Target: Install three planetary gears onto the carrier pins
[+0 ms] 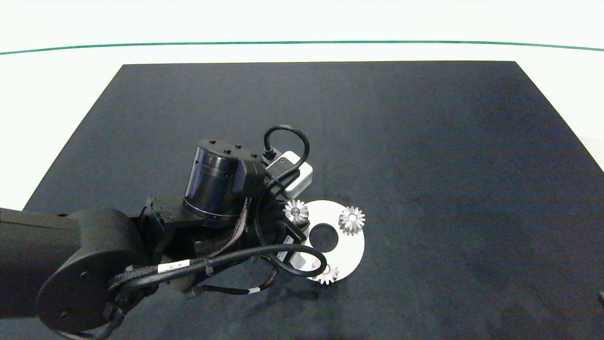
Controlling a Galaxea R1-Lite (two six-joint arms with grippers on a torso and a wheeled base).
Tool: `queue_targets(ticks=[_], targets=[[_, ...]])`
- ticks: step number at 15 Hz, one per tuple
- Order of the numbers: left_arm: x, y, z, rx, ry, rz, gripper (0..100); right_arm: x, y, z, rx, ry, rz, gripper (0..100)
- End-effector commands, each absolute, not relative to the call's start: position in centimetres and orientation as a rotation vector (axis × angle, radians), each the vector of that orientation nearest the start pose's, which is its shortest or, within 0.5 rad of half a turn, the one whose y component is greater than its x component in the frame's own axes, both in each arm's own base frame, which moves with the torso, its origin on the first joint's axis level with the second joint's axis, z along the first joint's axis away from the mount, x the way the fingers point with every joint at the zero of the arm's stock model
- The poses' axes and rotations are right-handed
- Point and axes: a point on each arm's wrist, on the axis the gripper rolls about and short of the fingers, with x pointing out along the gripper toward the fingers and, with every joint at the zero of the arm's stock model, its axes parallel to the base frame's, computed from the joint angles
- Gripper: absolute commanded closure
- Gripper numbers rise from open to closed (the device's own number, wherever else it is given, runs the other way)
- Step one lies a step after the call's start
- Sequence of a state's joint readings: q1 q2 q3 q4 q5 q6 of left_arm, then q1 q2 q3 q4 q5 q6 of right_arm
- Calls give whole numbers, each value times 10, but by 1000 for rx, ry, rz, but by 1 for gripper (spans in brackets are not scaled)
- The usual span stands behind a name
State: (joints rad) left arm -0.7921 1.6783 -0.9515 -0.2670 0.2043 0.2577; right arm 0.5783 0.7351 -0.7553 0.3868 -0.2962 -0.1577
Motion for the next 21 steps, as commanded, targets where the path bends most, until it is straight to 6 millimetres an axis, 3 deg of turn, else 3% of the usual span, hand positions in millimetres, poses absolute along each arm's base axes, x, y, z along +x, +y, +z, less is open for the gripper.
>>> queue_targets(ticks=[1,5,6,16,19,21], targets=[[219,-214,193,468,330,-625,100,41,19,244,-314,312,304,0],[222,-215,192,466,328,-622,100,41,19,244,-313,309,304,0],[221,-215,193,465,326,-622,0,41,19,244,-312,310,304,0],[218,-213,194,469,324,-627,0,39,17,244,-309,301,302,0],[203,-187,233,431,264,-589,0,39,17,246,-306,296,302,0],[191,-155,254,410,265,-530,0,38,17,249,-306,296,303,0]])
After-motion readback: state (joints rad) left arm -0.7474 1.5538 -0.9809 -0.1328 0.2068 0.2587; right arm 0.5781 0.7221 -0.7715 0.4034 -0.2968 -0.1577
